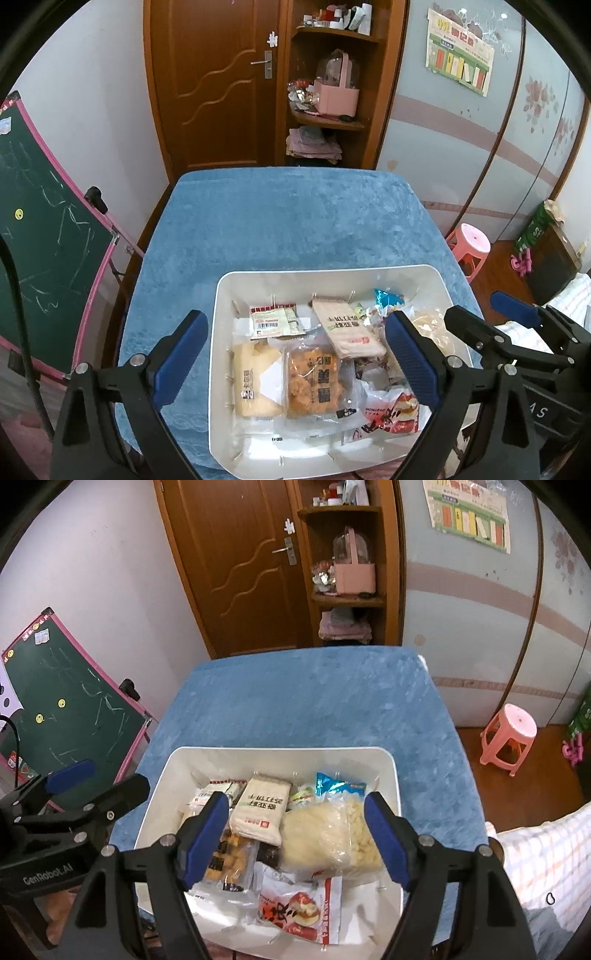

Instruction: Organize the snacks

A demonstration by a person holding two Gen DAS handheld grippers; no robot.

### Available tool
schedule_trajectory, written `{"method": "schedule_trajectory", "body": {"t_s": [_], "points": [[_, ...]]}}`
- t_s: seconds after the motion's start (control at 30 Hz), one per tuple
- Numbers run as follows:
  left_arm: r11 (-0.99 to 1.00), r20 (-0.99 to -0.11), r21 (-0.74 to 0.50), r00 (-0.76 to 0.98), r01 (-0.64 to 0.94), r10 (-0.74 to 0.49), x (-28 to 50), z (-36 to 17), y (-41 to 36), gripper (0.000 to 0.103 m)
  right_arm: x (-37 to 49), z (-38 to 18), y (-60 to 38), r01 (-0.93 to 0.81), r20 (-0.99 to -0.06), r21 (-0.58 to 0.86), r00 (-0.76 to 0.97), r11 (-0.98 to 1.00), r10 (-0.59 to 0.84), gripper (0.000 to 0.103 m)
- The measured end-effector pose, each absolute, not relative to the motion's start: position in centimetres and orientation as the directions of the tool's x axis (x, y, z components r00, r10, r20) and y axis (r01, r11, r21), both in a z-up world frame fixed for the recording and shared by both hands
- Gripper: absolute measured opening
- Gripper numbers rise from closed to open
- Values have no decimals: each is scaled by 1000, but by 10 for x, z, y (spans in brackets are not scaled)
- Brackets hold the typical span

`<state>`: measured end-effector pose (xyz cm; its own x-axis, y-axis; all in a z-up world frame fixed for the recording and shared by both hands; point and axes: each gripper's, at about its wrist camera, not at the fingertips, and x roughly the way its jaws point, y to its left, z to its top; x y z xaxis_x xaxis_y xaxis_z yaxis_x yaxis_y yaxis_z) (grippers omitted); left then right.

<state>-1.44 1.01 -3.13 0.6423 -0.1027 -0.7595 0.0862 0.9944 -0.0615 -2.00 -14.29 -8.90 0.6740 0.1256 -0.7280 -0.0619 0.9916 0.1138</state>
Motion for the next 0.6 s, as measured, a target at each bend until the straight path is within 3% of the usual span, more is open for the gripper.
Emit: {"method": "schedule_trajectory", "body": {"t_s": [0.6], "points": [[997,-729,-42,679,71,-80,-14,4,12,102,-31,-42,-148,-46,-680,140,722,989,130,78]]}}
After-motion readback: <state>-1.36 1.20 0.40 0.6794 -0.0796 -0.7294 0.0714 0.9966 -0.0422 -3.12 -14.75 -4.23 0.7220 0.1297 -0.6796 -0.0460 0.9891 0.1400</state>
